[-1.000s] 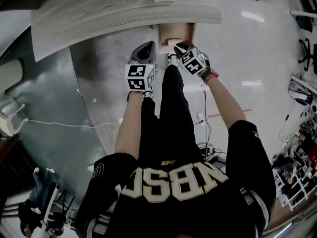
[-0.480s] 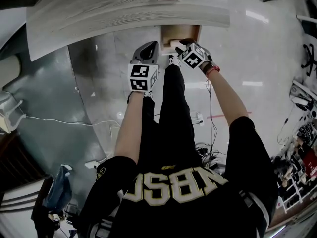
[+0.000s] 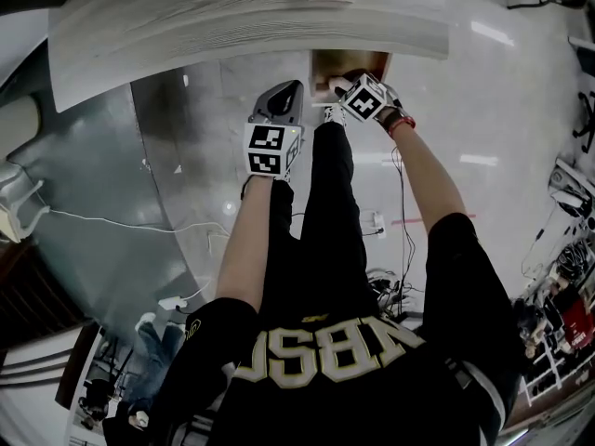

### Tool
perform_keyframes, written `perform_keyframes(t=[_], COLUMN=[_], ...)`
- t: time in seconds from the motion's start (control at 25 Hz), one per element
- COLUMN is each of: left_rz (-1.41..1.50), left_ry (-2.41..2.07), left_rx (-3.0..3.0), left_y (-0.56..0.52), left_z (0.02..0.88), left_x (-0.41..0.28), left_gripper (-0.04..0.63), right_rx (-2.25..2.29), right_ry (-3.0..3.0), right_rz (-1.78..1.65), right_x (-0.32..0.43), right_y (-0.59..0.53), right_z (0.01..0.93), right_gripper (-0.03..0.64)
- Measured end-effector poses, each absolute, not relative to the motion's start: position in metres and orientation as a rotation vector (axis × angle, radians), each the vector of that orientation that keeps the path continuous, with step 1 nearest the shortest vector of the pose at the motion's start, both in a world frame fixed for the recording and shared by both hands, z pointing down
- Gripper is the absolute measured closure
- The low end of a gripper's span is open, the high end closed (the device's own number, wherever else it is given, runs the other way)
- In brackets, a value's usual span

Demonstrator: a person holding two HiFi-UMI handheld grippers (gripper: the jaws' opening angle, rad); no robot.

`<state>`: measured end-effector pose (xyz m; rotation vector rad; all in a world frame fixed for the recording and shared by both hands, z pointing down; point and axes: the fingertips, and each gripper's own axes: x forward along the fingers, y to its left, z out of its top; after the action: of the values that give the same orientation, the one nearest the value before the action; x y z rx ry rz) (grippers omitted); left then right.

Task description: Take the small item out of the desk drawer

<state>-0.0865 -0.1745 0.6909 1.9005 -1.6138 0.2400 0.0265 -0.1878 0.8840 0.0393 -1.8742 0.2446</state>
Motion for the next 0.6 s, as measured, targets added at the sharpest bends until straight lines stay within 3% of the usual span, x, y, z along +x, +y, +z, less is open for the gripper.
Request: perform_keyframes(t=[0.6], left_rz=[0.291], left_ry=[-1.615], left_rx=[1.907], left_y=[-0.176], left_z=[0.701], left_x=[-0.093], left_gripper=[0.583], right_rx=[-0.086], right_ry=[-1.794], right_rz=[0.170], right_x=[0.020], right_y=[-0.183], right_z=[0.903], right_gripper=[0.469])
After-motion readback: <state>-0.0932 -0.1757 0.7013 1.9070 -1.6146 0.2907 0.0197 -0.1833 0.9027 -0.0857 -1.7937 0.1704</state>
